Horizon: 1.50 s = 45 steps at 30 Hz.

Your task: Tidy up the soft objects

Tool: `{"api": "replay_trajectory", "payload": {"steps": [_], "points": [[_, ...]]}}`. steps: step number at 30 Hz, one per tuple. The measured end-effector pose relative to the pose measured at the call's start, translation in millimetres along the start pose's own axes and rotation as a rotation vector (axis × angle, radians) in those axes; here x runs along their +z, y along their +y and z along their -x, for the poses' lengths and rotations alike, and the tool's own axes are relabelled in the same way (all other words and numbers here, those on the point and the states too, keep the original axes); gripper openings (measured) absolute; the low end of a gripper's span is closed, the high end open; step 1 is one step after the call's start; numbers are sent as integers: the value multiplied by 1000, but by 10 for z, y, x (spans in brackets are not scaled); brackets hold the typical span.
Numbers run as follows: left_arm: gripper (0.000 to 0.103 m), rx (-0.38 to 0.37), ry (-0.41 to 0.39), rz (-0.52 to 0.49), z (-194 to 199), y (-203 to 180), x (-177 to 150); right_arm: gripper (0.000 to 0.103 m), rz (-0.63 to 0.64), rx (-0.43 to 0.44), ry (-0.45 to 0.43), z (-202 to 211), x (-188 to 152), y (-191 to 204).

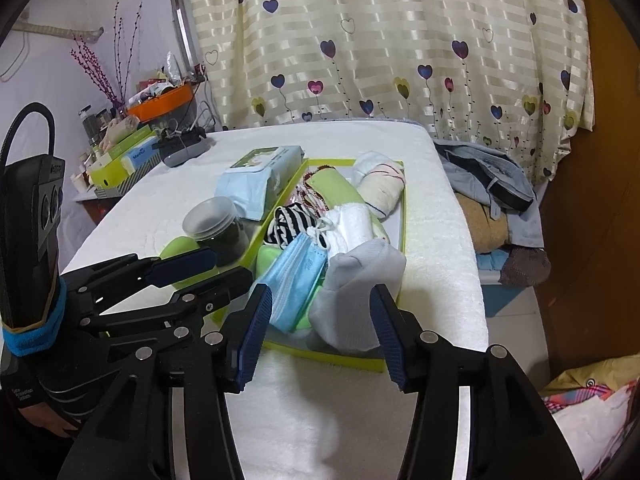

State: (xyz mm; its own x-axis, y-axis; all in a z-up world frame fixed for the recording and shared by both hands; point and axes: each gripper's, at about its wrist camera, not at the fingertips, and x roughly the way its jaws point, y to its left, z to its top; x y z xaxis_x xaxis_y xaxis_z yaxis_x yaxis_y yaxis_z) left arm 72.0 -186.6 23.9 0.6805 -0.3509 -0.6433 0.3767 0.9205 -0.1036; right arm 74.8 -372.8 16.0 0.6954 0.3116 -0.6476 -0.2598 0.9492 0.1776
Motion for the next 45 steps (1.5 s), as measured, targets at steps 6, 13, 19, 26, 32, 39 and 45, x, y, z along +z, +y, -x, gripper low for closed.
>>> {"api": "replay_trajectory", "payload": {"steps": [6, 13, 19, 26, 32, 39, 45], "points": [[42, 18, -8, -3, 107, 16, -49, 52, 3, 4, -6, 58, -45, 73], [43, 61, -5, 1, 226, 59, -134, 52, 6, 1, -5, 102, -96, 156], [43, 84, -1, 8, 293, 111, -215, 52, 15, 2, -3, 131, -170, 261], [43, 94, 7, 20, 335, 169, -306, 52, 19, 3, 10, 114, -250, 339], [43, 102, 6, 20, 353, 183, -362, 52, 24, 0, 16, 105, -293, 391], [43, 107, 10, 21, 351, 199, -405, 52, 24, 3, 35, 50, -341, 438], [43, 102, 18, 20, 351, 204, -441, 52, 23, 5, 39, 46, -355, 445]]}}
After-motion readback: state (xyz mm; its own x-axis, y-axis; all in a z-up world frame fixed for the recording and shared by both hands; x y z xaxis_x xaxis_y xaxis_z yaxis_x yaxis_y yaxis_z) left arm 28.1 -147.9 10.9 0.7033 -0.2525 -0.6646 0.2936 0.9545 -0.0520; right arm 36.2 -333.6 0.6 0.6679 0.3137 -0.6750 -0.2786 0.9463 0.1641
